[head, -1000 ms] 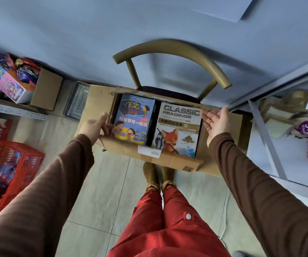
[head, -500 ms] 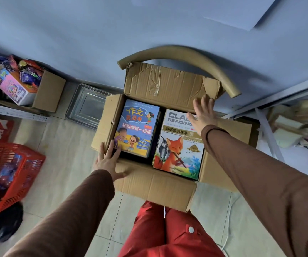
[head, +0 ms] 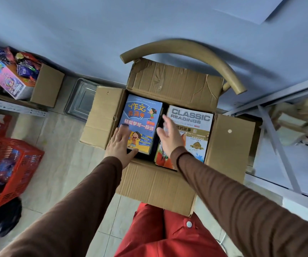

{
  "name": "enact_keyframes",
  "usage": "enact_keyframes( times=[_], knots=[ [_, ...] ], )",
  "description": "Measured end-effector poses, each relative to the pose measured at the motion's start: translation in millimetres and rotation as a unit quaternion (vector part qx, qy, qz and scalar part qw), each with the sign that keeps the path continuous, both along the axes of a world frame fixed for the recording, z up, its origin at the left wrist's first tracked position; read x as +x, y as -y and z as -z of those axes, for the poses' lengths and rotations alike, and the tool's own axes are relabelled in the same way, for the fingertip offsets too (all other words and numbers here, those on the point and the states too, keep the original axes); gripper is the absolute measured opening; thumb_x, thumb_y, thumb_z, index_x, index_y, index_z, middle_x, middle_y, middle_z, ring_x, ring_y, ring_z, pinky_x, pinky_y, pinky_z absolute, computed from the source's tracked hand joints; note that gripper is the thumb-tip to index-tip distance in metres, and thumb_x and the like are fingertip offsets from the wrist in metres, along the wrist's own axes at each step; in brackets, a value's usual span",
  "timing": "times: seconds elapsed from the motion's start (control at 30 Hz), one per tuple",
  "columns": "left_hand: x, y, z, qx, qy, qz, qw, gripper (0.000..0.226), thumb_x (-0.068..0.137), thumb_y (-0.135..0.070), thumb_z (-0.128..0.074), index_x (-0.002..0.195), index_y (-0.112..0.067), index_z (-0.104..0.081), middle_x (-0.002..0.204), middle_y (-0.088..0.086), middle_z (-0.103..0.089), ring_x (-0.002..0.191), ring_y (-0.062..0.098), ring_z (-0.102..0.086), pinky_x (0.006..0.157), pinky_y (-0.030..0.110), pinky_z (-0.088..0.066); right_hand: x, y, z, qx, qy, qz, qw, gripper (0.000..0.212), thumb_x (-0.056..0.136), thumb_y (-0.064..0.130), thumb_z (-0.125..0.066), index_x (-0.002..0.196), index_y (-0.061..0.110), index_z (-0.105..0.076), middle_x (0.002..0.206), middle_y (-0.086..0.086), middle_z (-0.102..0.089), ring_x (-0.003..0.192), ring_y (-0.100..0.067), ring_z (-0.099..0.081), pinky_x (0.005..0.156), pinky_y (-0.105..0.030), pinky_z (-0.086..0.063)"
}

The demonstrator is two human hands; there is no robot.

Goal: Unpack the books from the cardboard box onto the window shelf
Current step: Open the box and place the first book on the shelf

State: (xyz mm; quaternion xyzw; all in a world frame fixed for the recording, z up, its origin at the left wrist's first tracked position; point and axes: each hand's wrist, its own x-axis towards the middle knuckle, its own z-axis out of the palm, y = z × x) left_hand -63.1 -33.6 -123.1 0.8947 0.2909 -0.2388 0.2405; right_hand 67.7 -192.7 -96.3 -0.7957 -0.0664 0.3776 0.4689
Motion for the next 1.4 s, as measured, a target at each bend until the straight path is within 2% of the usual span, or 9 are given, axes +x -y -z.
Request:
enact_keyframes(
  times=[0.13,0.27,0.6,0.87,1.03,1.13,1.23,1.33,1.4],
  knots=[
    [20.5,-8.8,6.7,-0.017,0.011,-0.033,0.999,0.075,0.092,-0.033,-0.066,0.156,-0.018,-0.03,0.167,0.007,-0.023,0.152,0.028,-0.024,0.122,0.039,-0.025,-24.9,-34.0,20.0,0.016,-0.225,0.16,0.961,0.059,0.104,0.021,-0.049,0.157,0.009,-0.024,0.163,-0.007,-0.03,0.148,-0.025,-0.033,0.121,-0.037,-0.028],
    [31.8,-17.2,17.7,-0.036,-0.003,-0.053,0.998,0.075,0.096,-0.029,-0.063,0.158,-0.012,-0.025,0.168,0.007,-0.02,0.154,0.027,-0.02,0.126,0.035,-0.016,-22.5,-55.7,42.0,-0.034,-0.308,0.2,0.93,0.075,0.101,0.031,-0.053,0.16,0.015,-0.009,0.167,-0.004,-0.019,0.152,-0.027,-0.025,0.123,-0.044,-0.024],
    [25.4,-14.1,29.2,-0.023,0.014,-0.03,0.999,0.083,0.097,-0.026,-0.059,0.162,-0.011,-0.009,0.171,0.007,-0.002,0.158,0.025,-0.005,0.126,0.03,-0.004,-17.1,-83.8,61.4,-0.087,-0.289,0.303,0.904,0.06,0.095,0.011,-0.061,0.147,0.0,-0.035,0.145,-0.018,-0.051,0.131,-0.033,-0.051,0.103,-0.033,-0.039],
    [25.6,-16.3,25.5,-0.057,0.083,-0.082,0.992,0.072,0.1,-0.03,-0.056,0.16,-0.009,-0.021,0.169,0.008,-0.016,0.157,0.02,-0.014,0.127,0.029,-0.01,-24.9,-82.4,66.5,-0.031,-0.319,0.319,0.892,0.086,0.076,0.046,-0.081,0.143,0.005,-0.046,0.139,-0.01,-0.059,0.127,-0.029,-0.057,0.112,-0.042,-0.042],
    [18.9,-21.2,25.8,-0.088,0.122,-0.085,0.985,0.072,0.094,-0.02,-0.065,0.157,-0.011,-0.031,0.166,0.006,-0.029,0.153,0.021,-0.026,0.124,0.033,-0.022,-25.8,-74.7,70.7,0.015,-0.325,0.295,0.898,0.09,0.074,0.037,-0.086,0.147,0.013,-0.039,0.14,-0.008,-0.058,0.122,-0.025,-0.057,0.109,-0.042,-0.043],
    [10.7,-25.7,21.0,-0.094,0.203,-0.158,0.962,0.064,0.089,-0.009,-0.067,0.148,-0.012,-0.044,0.147,0.008,-0.054,0.134,0.025,-0.052,0.11,0.033,-0.041,-17.2,-58.8,62.9,0.041,-0.323,0.272,0.906,0.078,0.077,0.033,-0.084,0.143,0.016,-0.047,0.14,-0.003,-0.059,0.118,-0.022,-0.056,0.103,-0.036,-0.041],
    [5.9,-26.1,11.5,-0.128,0.234,-0.256,0.929,0.06,0.086,-0.023,-0.068,0.142,-0.015,-0.048,0.134,0.005,-0.062,0.122,0.021,-0.061,0.103,0.036,-0.049,-12.4,-39.0,45.1,0.069,-0.348,0.235,0.905,0.067,0.079,0.032,-0.082,0.139,0.019,-0.055,0.138,0.002,-0.061,0.127,-0.019,-0.054,0.114,-0.04,-0.036],
    [12.2,-20.6,-4.9,-0.281,0.246,-0.382,0.846,0.063,0.08,-0.031,-0.075,0.134,-0.018,-0.048,0.123,-0.002,-0.067,0.111,0.013,-0.068,0.089,0.027,-0.057,-11.0,-19.4,25.2,0.093,-0.354,0.203,0.908,0.058,0.075,0.027,-0.085,0.128,0.016,-0.065,0.128,-0.008,-0.069,0.123,-0.031,-0.061,0.113,-0.049,-0.041],
    [13.4,-19.7,-17.5,-0.385,0.219,-0.448,0.777,0.07,0.078,-0.035,-0.08,0.137,-0.015,-0.048,0.118,0.004,-0.074,0.1,0.021,-0.075,0.079,0.036,-0.063,-9.0,-9.7,9.4,0.11,-0.361,0.171,0.91,0.063,0.069,0.027,-0.086,0.128,0.012,-0.066,0.125,-0.015,-0.071,0.12,-0.038,-0.063,0.109,-0.054,-0.045]
  ],
)
